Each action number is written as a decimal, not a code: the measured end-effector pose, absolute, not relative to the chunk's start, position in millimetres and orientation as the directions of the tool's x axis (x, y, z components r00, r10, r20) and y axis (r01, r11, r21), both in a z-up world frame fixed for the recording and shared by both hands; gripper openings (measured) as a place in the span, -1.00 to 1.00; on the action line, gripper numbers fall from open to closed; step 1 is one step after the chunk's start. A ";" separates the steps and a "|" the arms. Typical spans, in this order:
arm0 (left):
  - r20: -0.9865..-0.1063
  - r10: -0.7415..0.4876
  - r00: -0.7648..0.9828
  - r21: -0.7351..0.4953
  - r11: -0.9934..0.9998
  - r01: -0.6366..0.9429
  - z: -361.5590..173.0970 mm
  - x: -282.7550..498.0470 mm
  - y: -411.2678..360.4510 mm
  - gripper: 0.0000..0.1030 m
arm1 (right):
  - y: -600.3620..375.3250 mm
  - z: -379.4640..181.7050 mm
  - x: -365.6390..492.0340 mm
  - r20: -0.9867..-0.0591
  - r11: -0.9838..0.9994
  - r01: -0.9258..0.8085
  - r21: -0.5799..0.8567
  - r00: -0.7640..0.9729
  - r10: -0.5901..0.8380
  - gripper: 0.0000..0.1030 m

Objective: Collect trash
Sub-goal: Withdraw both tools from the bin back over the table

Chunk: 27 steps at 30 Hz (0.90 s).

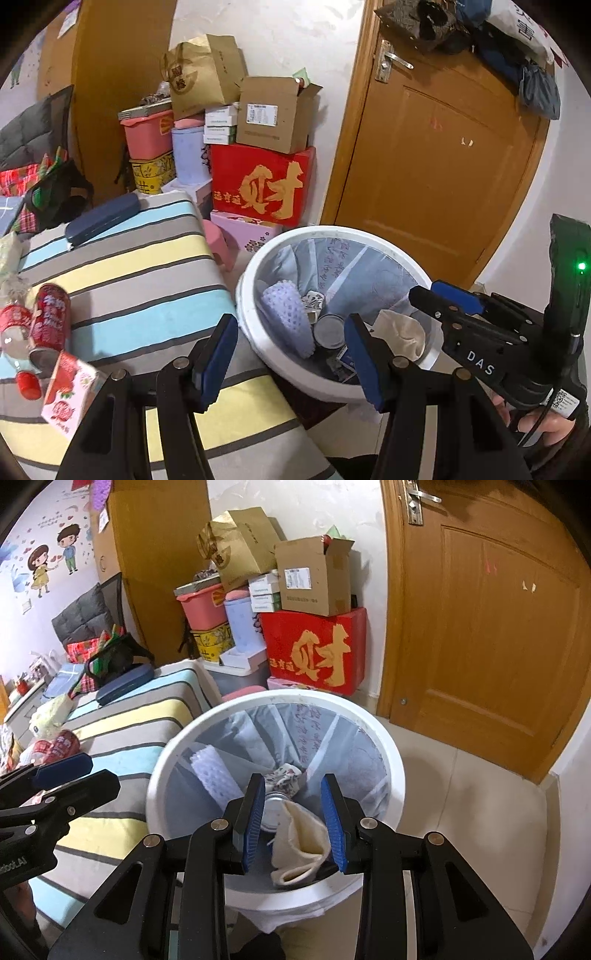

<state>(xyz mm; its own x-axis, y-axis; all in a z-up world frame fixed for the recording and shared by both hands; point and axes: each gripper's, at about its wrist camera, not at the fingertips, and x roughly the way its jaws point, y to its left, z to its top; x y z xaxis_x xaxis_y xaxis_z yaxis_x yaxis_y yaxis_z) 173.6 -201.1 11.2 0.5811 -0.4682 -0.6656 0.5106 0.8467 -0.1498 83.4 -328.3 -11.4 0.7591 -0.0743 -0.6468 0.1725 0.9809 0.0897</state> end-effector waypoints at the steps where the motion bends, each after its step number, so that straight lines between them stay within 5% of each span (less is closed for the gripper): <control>1: -0.662 -0.468 0.586 -0.153 0.849 0.506 12.8 172.0 -196.6 0.16 | -326.0 -10.2 82.9 -0.643 0.982 0.170 0.086 0.762 -0.076 -0.36; 12: -0.627 -0.435 0.647 -0.146 0.880 0.451 28.1 152.8 -152.4 0.16 | -294.6 2.2 77.4 -0.607 0.991 0.116 0.065 0.793 -0.053 -0.32; 16: -0.613 -0.414 0.673 -0.143 0.896 0.421 33.9 146.7 -129.6 0.16 | -281.7 6.1 76.1 -0.595 0.994 0.087 0.070 0.803 -0.029 0.01; 27: -0.601 -0.322 0.732 -0.153 0.945 0.290 34.7 137.4 -53.8 0.18 | -239.4 8.5 76.7 -0.579 0.997 0.003 0.072 0.814 0.040 0.02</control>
